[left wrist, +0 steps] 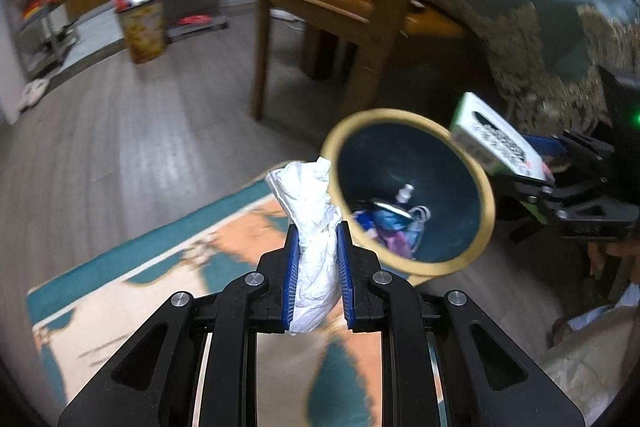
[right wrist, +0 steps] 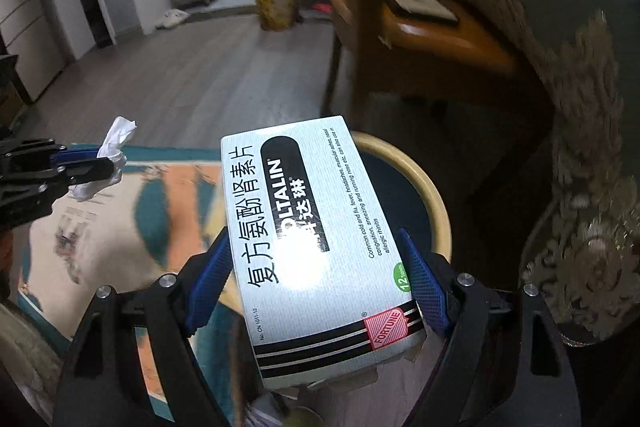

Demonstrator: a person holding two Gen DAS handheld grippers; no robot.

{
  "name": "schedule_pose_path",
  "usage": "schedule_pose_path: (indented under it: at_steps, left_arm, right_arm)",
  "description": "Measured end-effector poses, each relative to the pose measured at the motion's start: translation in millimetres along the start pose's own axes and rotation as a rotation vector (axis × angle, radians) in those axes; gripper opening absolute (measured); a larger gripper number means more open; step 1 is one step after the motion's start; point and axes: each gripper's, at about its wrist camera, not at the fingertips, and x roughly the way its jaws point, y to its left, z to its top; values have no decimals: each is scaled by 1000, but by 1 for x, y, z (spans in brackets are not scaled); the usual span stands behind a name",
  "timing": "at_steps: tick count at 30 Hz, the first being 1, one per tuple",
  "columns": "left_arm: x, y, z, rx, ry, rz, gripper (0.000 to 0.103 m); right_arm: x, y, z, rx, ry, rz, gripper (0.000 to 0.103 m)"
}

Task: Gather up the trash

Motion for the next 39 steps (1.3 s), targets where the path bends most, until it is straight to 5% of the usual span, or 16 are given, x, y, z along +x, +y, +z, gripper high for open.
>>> schedule_pose_path:
  at_steps: [11,16,26,29,32,39]
  left_arm:
    - [77,-56,11,58,28,-95,19]
    - [102,-64,11,74,35,-78,56]
    - [70,-22,21,-54,-41,-57,59]
    - [60,-14,21,-51,-55,-39,59]
    - [48,-6,18,-41,-61,-19,59]
    - [-1,11,0,-12,-72,39,60]
  right_arm:
    - [56,-60,-12,121,120,-42,79]
    - [70,-68,-19,118,149,-58,79]
    - [109,-21,-6,-5,194,-72,80]
    - [109,-12,2,0,152,-61,81]
    - [105,-11,10,19,115,-97,96]
    - [86,-5,8,1,107,-126,96]
